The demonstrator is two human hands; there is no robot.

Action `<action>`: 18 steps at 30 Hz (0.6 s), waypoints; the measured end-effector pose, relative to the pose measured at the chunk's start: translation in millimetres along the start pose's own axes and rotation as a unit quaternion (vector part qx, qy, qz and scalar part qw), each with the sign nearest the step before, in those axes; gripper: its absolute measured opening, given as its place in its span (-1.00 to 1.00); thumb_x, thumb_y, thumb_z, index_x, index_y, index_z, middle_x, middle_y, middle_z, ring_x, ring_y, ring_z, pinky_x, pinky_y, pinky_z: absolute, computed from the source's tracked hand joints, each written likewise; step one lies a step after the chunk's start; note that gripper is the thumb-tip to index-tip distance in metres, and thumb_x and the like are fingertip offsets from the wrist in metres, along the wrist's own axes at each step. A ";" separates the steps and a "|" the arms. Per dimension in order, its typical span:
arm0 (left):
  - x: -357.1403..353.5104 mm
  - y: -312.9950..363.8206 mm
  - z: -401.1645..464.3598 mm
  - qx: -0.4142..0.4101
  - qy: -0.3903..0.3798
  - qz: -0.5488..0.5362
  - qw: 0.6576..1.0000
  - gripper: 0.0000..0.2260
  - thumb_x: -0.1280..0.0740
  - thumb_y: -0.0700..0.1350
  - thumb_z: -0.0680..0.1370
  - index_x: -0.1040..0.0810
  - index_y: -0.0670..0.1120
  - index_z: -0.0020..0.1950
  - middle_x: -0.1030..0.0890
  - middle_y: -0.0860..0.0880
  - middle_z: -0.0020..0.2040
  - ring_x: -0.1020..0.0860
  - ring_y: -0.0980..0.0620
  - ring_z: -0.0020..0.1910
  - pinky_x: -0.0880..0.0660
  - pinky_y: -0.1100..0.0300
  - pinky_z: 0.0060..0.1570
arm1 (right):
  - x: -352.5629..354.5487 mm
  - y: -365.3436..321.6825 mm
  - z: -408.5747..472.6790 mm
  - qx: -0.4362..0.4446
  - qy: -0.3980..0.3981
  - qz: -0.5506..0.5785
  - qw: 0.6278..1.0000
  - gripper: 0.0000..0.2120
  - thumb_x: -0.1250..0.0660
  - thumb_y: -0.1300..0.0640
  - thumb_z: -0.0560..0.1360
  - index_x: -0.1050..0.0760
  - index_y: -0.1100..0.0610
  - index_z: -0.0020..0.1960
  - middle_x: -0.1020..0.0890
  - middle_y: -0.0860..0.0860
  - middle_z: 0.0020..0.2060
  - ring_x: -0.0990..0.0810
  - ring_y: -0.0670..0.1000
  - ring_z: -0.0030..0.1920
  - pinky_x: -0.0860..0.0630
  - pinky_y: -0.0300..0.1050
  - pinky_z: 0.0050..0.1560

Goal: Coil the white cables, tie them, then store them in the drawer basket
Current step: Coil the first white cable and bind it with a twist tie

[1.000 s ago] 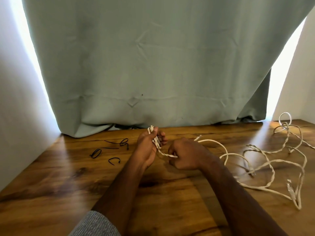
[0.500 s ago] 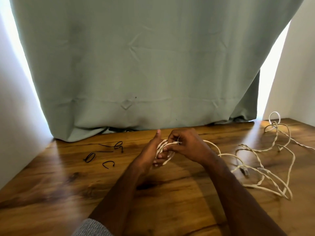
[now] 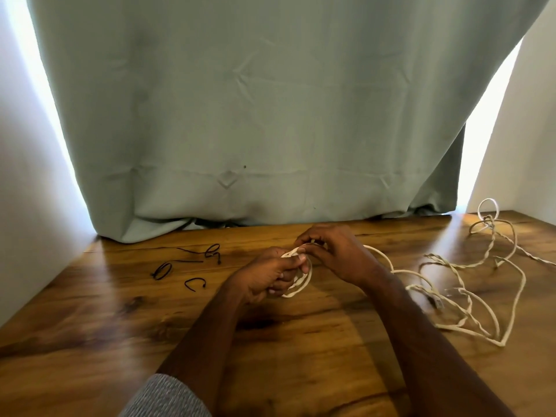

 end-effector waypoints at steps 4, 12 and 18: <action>2.9 4.6 -4.2 -0.016 -0.021 -0.094 0.995 -0.74 -0.22 -0.06 0.64 -0.58 -0.19 -0.11 -0.22 0.05 -0.51 -0.14 0.20 -0.65 0.02 0.27 -0.57 | -1.4 -1.2 1.5 0.011 0.009 0.014 1.000 -0.81 -0.33 0.17 0.62 -0.66 0.13 0.17 -0.72 -0.07 -0.02 -0.66 -0.19 -0.05 -0.51 -0.39 -0.04; 1.9 16.0 -9.1 -0.090 -0.101 -0.254 0.958 -0.69 -0.48 0.04 0.49 -0.60 -0.21 -0.10 -0.32 0.09 -0.58 -0.14 0.20 -0.69 -0.12 0.35 -0.64 | -8.8 -12.0 -0.7 -0.108 -0.041 0.289 0.950 -0.69 -0.11 0.03 0.72 -0.57 0.17 0.10 -0.66 0.10 -0.29 -0.51 0.11 -0.51 -0.45 -0.13 -0.49; 6.5 24.4 -4.2 -0.155 0.010 -0.363 0.919 -0.67 -0.26 0.03 0.59 -0.58 -0.17 -0.22 -0.27 0.08 -0.63 -0.23 0.19 -0.75 -0.30 0.37 -0.61 | -25.1 -12.5 4.6 -0.212 -0.002 0.452 0.866 -0.59 -0.06 -0.02 0.72 -0.52 0.28 0.16 -0.49 0.13 -0.43 -0.25 -0.04 -0.63 -0.20 -0.22 -0.51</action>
Point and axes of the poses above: each hand's wrist, its own z-axis towards the middle knuckle, its own x-axis out of the back of the hand, y = z × x, the point moved 3 cm from there along z, towards the middle knuckle
